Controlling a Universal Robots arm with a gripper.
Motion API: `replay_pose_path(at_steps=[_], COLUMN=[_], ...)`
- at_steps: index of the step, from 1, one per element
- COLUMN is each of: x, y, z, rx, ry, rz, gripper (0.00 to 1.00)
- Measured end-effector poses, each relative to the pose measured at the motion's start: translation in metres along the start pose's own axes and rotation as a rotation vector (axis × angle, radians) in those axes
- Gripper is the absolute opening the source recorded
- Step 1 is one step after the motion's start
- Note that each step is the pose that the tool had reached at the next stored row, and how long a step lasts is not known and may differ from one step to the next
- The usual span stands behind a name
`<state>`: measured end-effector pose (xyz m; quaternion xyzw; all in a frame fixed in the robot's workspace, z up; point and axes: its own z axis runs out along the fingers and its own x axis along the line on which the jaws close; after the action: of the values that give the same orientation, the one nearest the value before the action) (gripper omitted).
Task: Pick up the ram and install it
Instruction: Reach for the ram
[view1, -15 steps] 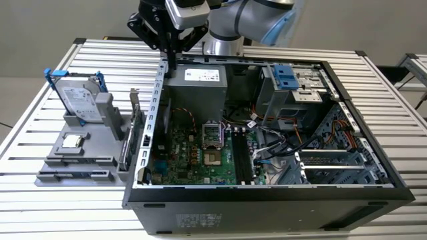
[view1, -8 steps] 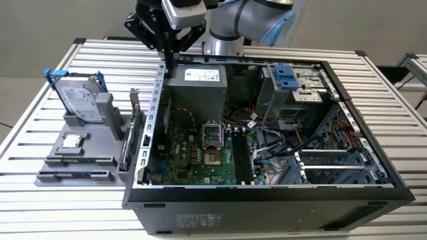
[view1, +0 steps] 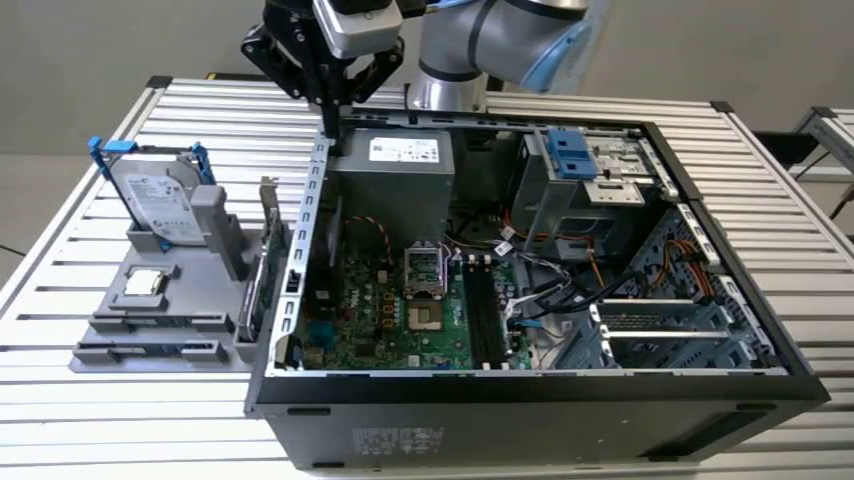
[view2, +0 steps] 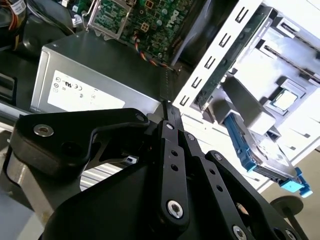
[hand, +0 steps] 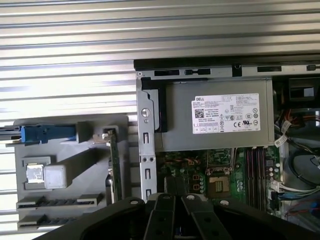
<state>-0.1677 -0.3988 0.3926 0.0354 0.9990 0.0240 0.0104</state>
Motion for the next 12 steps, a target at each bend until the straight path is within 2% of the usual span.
replay_pose_path(at_steps=[12], x=[0.0093], y=[-0.0007], z=[-0.0002], rx=[-0.0001], ry=[0.0], rz=[0.0], gripper=[0.0])
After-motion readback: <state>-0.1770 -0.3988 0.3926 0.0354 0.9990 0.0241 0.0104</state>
